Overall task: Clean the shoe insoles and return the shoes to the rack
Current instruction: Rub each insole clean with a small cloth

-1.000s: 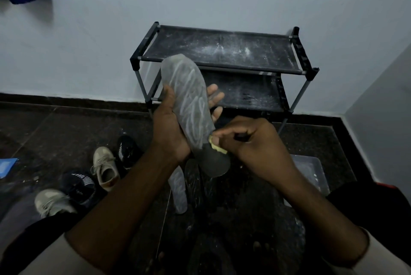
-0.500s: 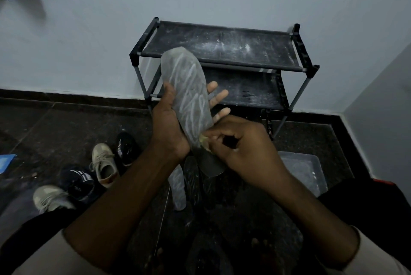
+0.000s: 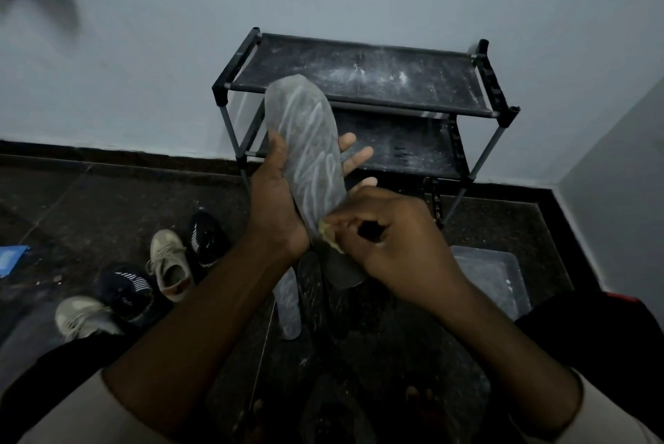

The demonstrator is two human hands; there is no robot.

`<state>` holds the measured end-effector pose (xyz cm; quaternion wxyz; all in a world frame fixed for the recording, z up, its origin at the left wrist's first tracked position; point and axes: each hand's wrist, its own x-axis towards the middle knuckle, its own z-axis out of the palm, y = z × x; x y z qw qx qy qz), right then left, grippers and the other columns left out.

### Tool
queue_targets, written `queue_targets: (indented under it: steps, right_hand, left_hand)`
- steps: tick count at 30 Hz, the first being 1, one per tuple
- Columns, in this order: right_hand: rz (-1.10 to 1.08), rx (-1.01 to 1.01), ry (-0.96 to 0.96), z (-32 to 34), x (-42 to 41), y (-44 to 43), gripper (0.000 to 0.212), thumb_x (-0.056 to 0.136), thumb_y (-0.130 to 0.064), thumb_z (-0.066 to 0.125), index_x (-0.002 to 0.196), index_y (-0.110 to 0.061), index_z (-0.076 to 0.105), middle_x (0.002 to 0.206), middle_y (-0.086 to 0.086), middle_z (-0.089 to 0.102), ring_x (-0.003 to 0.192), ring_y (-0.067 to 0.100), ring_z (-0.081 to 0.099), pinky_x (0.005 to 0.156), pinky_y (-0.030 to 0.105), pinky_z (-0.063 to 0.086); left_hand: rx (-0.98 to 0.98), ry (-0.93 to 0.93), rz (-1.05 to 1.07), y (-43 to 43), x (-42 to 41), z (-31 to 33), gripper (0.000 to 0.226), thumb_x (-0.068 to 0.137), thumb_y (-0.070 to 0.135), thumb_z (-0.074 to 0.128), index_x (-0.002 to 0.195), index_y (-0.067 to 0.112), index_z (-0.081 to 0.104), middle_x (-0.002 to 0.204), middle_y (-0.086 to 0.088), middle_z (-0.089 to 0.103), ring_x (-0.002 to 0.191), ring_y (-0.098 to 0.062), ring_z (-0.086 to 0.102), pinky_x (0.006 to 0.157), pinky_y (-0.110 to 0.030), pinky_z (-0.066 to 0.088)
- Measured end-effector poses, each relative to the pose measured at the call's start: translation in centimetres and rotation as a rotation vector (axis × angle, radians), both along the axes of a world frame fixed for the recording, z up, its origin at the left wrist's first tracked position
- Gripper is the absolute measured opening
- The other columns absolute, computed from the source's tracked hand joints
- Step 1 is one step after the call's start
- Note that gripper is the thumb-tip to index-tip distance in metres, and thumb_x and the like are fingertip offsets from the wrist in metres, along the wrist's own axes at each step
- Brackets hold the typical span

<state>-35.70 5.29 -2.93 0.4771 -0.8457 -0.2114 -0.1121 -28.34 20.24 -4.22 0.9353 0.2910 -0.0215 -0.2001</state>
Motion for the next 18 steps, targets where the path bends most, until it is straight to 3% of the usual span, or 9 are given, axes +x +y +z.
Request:
queue_targets:
  steps: [3,7,10,13,18]
  right_hand:
    - [0.017,-0.001,0.020,-0.1,0.0,-0.1,0.013,0.085,-0.004,0.078,0.094,-0.013,0.081,0.088,-0.006,0.073,0.078,0.010,0.068,0.072,0.026,0.057]
    - [-0.009,0.023,-0.005,0.2,0.1,0.0,0.010,0.086,-0.005,0.078,0.093,-0.011,0.080,0.088,-0.005,0.071,0.077,0.009,0.068,0.073,0.026,0.056]
    - [0.056,-0.001,0.003,0.2,-0.5,0.5,0.008,0.086,-0.008,0.078,0.092,-0.012,0.080,0.086,-0.005,0.071,0.076,0.010,0.067,0.072,0.026,0.056]
    - [0.004,0.025,-0.010,0.3,0.1,0.3,0.006,0.085,-0.009,0.078,0.090,-0.012,0.079,0.086,-0.006,0.071,0.077,0.010,0.067,0.072,0.029,0.056]
    - [0.123,-0.057,-0.003,0.7,-0.6,0.8,0.007,0.085,-0.006,0.077,0.089,-0.011,0.079,0.084,-0.008,0.070,0.074,0.006,0.066,0.070,0.014,0.050]
  left_hand:
    - [-0.010,0.004,-0.001,-0.1,-0.1,0.1,0.077,0.101,0.063,0.025,0.114,0.007,0.075,0.133,-0.012,0.064,0.124,-0.033,0.061,0.101,-0.058,0.048]
    - [0.004,-0.020,-0.009,-0.3,-0.3,0.0,0.070,0.102,0.061,0.026,0.126,0.009,0.064,0.136,-0.015,0.061,0.126,-0.036,0.060,0.105,-0.062,0.042]
    - [-0.028,-0.001,-0.024,-0.2,-0.4,0.1,0.075,0.100,0.064,0.027,0.122,0.006,0.070,0.135,-0.014,0.063,0.125,-0.035,0.061,0.102,-0.062,0.045]
    - [0.013,-0.025,-0.008,-0.2,-0.4,-0.1,0.069,0.101,0.062,0.026,0.132,0.010,0.059,0.137,-0.015,0.060,0.128,-0.037,0.058,0.111,-0.066,0.035]
    - [0.024,0.007,-0.032,0.1,-0.7,0.2,0.078,0.099,0.067,0.026,0.140,0.005,0.051,0.140,-0.014,0.060,0.128,-0.032,0.059,0.102,-0.057,0.049]
